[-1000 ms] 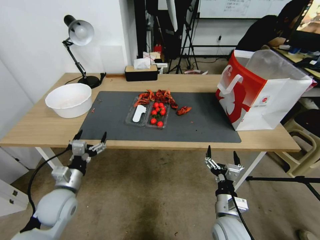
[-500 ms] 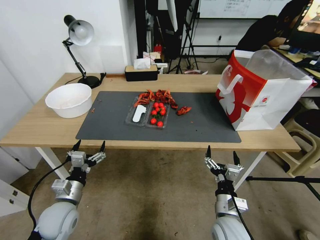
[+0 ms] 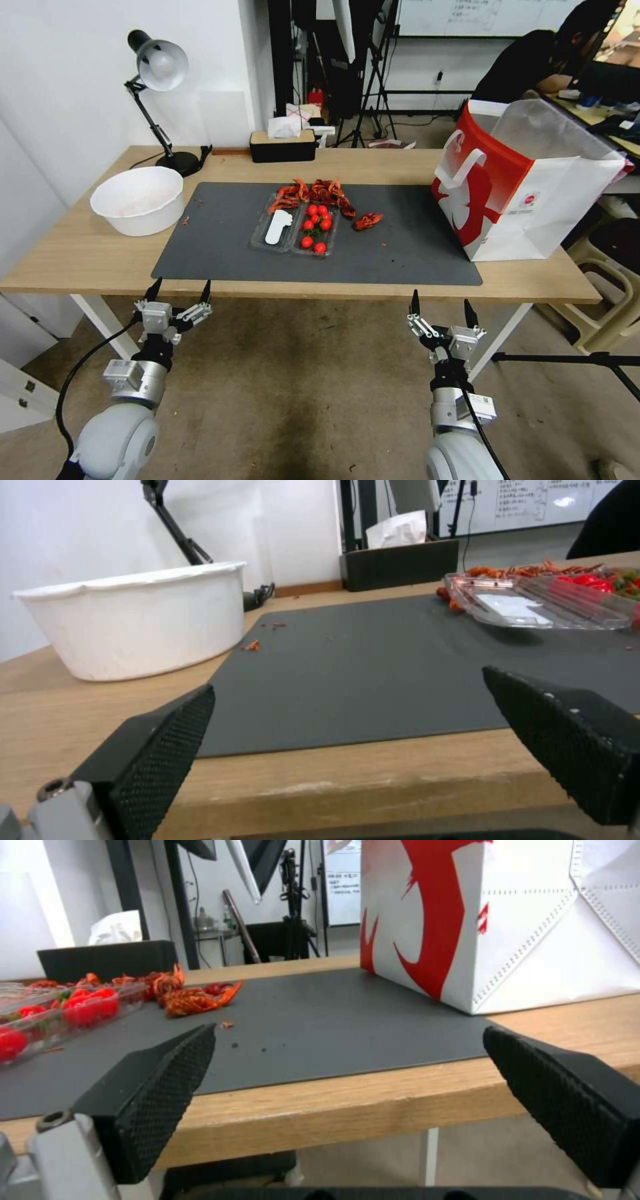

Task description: Pick up the trash from the table and place it into the takeout bag.

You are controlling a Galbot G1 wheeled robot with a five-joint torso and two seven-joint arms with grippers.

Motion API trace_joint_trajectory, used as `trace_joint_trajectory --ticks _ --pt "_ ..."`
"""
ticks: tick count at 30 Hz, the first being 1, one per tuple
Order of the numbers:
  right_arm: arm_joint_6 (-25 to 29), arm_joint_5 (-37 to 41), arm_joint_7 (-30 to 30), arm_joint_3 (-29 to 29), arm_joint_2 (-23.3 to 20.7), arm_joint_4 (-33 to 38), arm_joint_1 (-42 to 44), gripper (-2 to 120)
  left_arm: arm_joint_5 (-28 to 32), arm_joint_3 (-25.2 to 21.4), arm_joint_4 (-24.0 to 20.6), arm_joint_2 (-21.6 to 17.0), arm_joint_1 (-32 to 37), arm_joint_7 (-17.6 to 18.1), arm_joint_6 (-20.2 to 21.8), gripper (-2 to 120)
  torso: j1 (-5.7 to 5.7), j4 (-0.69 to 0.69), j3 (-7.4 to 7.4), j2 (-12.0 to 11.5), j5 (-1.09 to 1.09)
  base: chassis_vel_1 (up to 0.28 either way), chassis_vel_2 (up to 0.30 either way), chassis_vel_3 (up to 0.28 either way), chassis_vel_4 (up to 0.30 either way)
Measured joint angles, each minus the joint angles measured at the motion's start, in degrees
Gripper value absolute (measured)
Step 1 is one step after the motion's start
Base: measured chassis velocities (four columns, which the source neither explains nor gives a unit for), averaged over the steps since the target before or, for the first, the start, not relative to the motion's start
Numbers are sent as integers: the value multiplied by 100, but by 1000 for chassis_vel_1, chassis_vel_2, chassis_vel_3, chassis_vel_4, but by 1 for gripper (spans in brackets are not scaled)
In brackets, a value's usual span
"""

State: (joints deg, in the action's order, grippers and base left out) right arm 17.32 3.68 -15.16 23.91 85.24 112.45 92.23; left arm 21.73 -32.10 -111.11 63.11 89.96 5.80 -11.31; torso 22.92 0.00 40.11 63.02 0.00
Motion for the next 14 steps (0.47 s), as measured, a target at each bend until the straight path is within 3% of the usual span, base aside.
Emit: trace_joint_trajectory --ticks 14 --pt "-24 36 129 38 -41 25 -3 100 -38 -9 11 3 -14 -15 -34 100 0 0 0 0 0 0 0 0 0"
